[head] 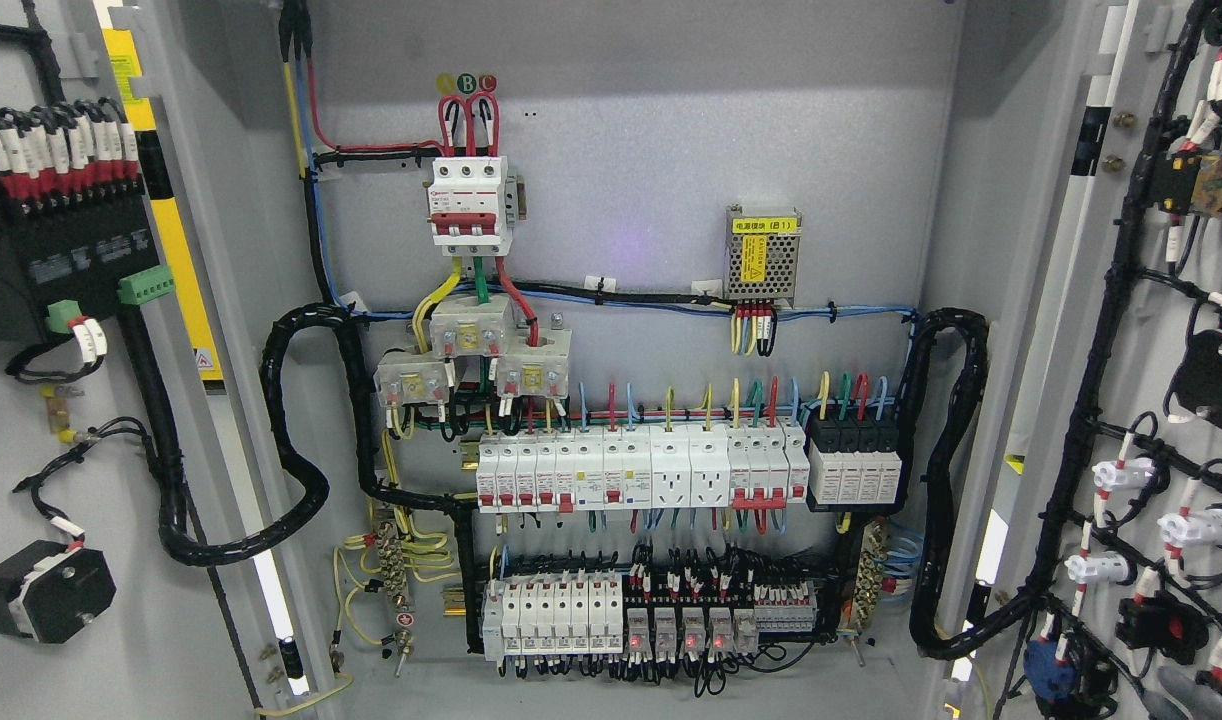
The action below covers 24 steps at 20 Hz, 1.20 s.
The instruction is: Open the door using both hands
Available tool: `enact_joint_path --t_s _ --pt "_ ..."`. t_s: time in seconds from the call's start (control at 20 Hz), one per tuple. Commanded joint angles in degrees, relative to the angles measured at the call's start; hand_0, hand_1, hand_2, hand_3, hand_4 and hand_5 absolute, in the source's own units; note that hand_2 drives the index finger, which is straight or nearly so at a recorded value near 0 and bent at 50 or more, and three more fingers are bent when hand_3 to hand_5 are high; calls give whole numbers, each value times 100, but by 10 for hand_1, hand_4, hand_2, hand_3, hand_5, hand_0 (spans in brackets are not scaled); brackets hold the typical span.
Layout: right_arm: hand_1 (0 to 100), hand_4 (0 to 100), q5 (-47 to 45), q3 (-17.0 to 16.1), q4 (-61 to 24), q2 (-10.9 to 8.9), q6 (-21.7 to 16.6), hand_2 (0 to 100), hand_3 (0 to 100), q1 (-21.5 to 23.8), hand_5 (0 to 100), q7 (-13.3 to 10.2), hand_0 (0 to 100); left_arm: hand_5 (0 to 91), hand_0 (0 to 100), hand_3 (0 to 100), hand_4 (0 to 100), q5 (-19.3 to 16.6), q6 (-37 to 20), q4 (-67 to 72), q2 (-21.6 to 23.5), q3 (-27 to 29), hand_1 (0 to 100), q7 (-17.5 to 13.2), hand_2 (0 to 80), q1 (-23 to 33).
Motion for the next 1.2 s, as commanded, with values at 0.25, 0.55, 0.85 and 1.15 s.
enact_joint_path --t_s 0.25,0.55,0.85,1.15 --pt "12 0 -10 -342 -6 107 -1 0 0 116 0 3 220 0 0 0 0 244 19 1117 837 352 0 5 0 -373" --pt "12 0 -10 -500 2 124 -1 0 0 125 0 3 221 0 0 0 0 314 19 1477 1022 352 0 5 0 -522" --pt "11 0 -10 -641 2 124 -1 0 0 230 0 21 221 0 0 0 0 411 19 1653 1119 352 0 5 0 -566" --pt "10 0 -19 -773 -6 116 -9 0 0 310 0 30 222 0 0 0 0 463 28 1741 1181 440 0 5 0 -610"
